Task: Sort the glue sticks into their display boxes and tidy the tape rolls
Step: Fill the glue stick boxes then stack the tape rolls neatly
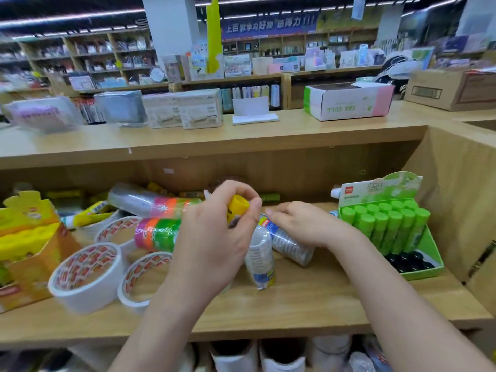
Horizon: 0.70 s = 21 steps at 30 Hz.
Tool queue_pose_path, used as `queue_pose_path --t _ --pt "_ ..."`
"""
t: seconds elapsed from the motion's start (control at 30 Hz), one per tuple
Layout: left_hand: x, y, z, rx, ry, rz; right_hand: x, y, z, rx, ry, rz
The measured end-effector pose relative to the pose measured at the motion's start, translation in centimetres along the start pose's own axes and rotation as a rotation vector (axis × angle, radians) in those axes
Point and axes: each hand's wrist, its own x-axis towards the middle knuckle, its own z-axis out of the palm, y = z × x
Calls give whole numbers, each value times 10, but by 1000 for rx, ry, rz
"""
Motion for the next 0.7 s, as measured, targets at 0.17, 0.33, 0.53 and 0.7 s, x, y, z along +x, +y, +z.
queue_pose_path --t 0.17,0.33,0.53,0.7 --pt "-1 -8 -8 -89 -39 -52 23 -9 -4 -86 -149 116" --pt "-2 -17 -17 -167 -8 -95 30 -8 -1 -102 -131 163" --pt "-3 -32 -26 -260 2 -110 2 -14 -4 -26 471 -36" --pt "0 -38 -32 -484 -62 -221 -46 -32 -2 568 777 -246"
